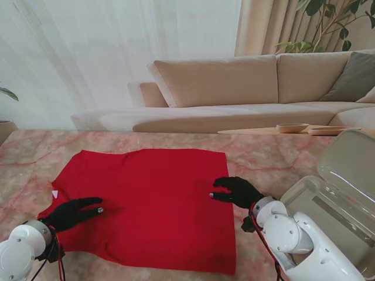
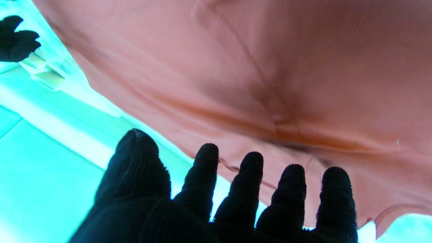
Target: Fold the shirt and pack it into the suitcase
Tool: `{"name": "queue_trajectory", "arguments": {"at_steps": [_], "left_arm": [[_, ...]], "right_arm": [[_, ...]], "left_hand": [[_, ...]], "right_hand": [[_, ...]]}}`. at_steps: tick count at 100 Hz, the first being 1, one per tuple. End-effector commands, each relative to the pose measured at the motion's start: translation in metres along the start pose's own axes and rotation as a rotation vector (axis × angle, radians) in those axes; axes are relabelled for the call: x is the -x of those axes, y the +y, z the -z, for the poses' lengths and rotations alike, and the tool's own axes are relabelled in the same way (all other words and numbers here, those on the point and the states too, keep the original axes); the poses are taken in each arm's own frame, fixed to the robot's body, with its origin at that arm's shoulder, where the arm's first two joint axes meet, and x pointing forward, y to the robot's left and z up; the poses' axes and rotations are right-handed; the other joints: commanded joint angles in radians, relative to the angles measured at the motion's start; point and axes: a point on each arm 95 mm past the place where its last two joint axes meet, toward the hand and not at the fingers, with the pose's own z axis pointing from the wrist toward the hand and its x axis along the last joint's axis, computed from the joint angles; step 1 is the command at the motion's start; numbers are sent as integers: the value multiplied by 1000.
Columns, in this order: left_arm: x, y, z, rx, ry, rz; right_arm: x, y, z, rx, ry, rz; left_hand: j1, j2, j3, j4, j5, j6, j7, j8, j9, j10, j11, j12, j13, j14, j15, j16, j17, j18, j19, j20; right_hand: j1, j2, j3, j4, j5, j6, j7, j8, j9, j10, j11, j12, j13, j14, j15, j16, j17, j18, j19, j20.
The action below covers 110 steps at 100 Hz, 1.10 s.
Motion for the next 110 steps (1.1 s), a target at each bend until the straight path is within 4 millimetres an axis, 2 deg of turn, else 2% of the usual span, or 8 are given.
{"name": "queue_trajectory", "arguments": {"at_steps": [1, 19, 45, 81, 110], "left_arm": [[-2, -2, 3, -18, 3, -9], [1, -10, 6, -60, -6, -21], [16, -13, 5, -61, -93, -62], [32, -3, -5, 7, -167, -60], [33, 9, -10, 80, -165, -37]], "right_arm": [[-7, -7, 3, -19, 26, -3], [-17, -14, 2, -39, 73, -6], [-19, -29, -3, -83, 87, -43], [-15, -41, 0, -127, 77, -54], [-5, -44, 6, -147, 36, -55]], "left_hand": [[-11, 43, -13, 2, -9, -8, -13, 4, -16, -3, 4, 9, 10, 34, 22, 10, 6, 28, 27, 17], [-10, 41, -13, 2, -5, -9, -12, 4, -11, -5, 4, 9, 18, 35, 25, 11, 6, 27, 34, 17], [-11, 42, -13, 2, -7, -13, -12, 3, -9, -5, 5, 9, 19, 35, 25, 12, 2, 27, 39, 15], [-11, 44, -13, 2, -12, -13, -14, 3, -14, -7, 4, 9, 18, 35, 24, 14, 1, 26, 41, 14], [-13, 48, -13, 3, -15, -14, -14, 4, -15, -9, 6, 10, 28, 39, 30, 18, 8, 27, 53, 19]], "right_hand": [[9, 2, -13, 37, 9, -4, 7, 12, 14, 9, 4, 13, 20, -5, -12, -14, -2, -4, 7, -10], [6, 3, -13, 36, 9, -7, 7, 11, 17, 9, 0, 11, 23, -5, -14, -15, 1, 0, 7, -8], [7, 4, -12, 35, 8, -9, 6, 10, 17, 10, -3, 11, 22, -4, -16, -14, 0, 0, 6, -7], [7, 6, -12, 35, 7, -8, 7, 10, 17, 9, -2, 14, 24, -4, -15, -12, 0, 4, 5, -3], [8, 6, -13, 35, 6, -8, 8, 10, 16, 9, 0, 15, 24, -4, -15, -11, 0, 3, 4, 0]]}}
